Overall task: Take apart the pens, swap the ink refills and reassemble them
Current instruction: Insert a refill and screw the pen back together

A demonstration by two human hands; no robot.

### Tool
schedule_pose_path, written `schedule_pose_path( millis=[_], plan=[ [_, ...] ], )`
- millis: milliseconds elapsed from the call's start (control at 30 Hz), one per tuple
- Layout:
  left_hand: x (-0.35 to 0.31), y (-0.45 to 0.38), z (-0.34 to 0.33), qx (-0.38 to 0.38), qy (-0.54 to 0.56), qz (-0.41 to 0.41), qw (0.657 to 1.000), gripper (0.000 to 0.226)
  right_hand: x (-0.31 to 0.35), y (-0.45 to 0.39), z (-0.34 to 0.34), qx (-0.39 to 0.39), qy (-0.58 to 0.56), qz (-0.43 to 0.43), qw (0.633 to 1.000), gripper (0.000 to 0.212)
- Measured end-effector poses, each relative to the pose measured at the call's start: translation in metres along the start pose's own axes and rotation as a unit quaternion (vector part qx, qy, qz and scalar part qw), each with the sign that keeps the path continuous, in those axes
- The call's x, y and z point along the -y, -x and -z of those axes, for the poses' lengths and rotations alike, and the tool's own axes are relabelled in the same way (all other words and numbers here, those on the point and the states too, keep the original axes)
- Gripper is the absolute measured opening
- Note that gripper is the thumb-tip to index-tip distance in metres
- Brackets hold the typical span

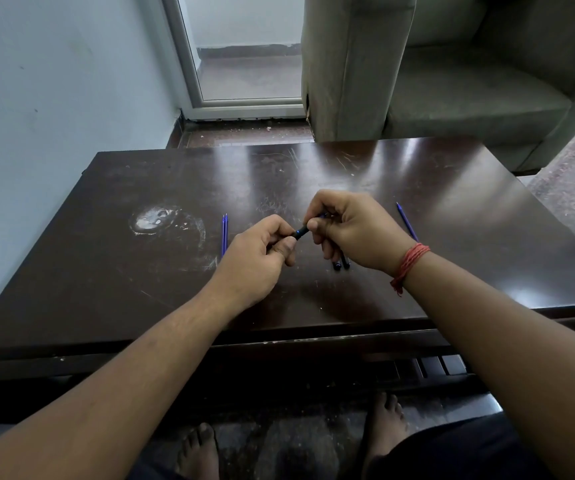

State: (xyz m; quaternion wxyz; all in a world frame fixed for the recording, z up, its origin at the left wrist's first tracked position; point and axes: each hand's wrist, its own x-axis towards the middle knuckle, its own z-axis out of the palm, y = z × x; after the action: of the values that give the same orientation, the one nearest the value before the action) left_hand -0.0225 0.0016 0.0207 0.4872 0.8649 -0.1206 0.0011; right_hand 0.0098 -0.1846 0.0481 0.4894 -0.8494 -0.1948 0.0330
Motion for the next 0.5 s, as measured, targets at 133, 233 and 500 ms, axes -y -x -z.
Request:
schedule_pose_path(
  millis=[133, 233, 500],
  plan=[
    [-0.002, 0.000, -0.002, -0.027, -0.010, -0.003, 1.000, 0.012, 0.002, -0.003, -0.006, -0.018, -0.007, -0.028, 0.999, 0.007],
    [-0.002, 0.001, -0.003, -0.041, -0.020, -0.005, 0.999, 0.012, 0.003, -0.004, -0.010, -0.028, -0.013, -0.050, 0.998, 0.009],
    [-0.003, 0.001, -0.001, -0.055, -0.032, 0.003, 0.998, 0.011, 0.004, -0.006, -0.008, -0.015, -0.058, -0.052, 0.997, 0.006]
  ],
)
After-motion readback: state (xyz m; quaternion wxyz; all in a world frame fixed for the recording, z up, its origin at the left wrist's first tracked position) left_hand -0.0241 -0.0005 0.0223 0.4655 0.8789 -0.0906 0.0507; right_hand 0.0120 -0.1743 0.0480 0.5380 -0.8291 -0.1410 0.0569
